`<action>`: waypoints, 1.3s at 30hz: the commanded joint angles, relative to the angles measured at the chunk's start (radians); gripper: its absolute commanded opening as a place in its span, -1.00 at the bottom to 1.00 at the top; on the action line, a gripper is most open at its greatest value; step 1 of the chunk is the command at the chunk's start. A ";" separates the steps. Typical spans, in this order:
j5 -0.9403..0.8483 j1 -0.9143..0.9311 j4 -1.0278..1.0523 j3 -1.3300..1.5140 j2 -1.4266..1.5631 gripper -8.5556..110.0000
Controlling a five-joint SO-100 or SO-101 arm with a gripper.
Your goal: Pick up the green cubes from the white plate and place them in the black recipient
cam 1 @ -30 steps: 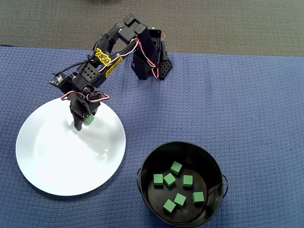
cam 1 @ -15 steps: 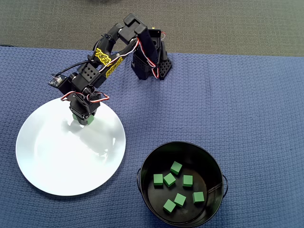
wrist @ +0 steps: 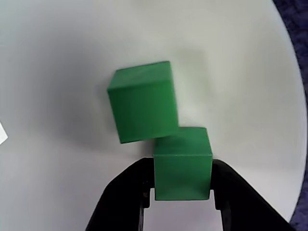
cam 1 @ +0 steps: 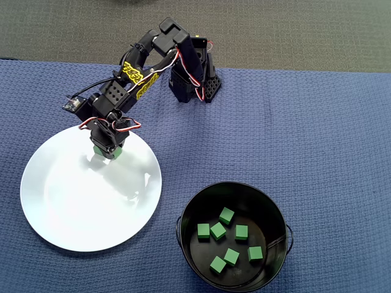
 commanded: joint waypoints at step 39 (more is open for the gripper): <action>0.258 -0.916 0.370 -1.355 -0.325 -0.48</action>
